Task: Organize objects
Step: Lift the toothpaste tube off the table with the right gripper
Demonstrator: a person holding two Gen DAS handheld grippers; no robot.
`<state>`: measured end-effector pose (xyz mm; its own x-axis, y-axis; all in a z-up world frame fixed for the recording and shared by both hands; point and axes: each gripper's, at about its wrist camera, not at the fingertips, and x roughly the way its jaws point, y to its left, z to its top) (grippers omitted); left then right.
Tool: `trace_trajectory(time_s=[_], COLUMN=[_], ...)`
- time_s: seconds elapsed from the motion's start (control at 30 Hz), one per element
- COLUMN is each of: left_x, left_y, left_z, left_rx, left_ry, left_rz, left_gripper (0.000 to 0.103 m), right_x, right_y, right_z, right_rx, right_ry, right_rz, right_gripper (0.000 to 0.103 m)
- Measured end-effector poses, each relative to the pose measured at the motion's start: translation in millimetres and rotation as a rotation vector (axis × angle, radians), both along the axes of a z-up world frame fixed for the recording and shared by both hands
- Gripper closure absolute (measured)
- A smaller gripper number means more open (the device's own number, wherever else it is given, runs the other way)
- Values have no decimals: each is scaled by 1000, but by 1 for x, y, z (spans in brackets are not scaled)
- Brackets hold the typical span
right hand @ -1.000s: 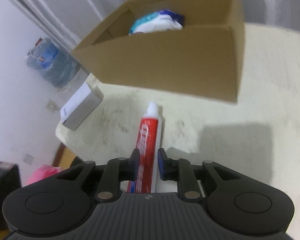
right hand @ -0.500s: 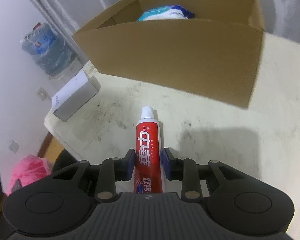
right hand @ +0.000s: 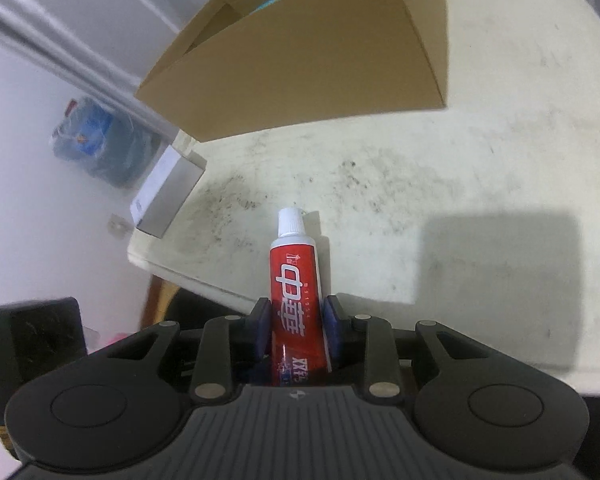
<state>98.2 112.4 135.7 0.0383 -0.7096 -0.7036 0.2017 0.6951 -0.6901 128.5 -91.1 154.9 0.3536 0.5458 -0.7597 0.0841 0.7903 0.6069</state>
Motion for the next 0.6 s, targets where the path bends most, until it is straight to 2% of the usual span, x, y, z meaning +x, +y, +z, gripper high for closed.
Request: trace_trajectory(time_s=[0.07, 0.27, 0.6], left_x=[0, -5, -6], left_y=[0, -3, -7], left_z=[3, 8, 28], left_rx=[-18, 25, 76], left_ry=[-5, -43, -139], left_rz=[4, -22, -38], left_gripper=[77, 77, 78], right_x=[-2, -9, -11], right_y=[-5, -10, -10], right_z=[-4, -15, -6], right_rx=[40, 101, 133], right_ry=[22, 57, 13], right_rz=[-16, -43, -57], right_gripper=[71, 71, 71])
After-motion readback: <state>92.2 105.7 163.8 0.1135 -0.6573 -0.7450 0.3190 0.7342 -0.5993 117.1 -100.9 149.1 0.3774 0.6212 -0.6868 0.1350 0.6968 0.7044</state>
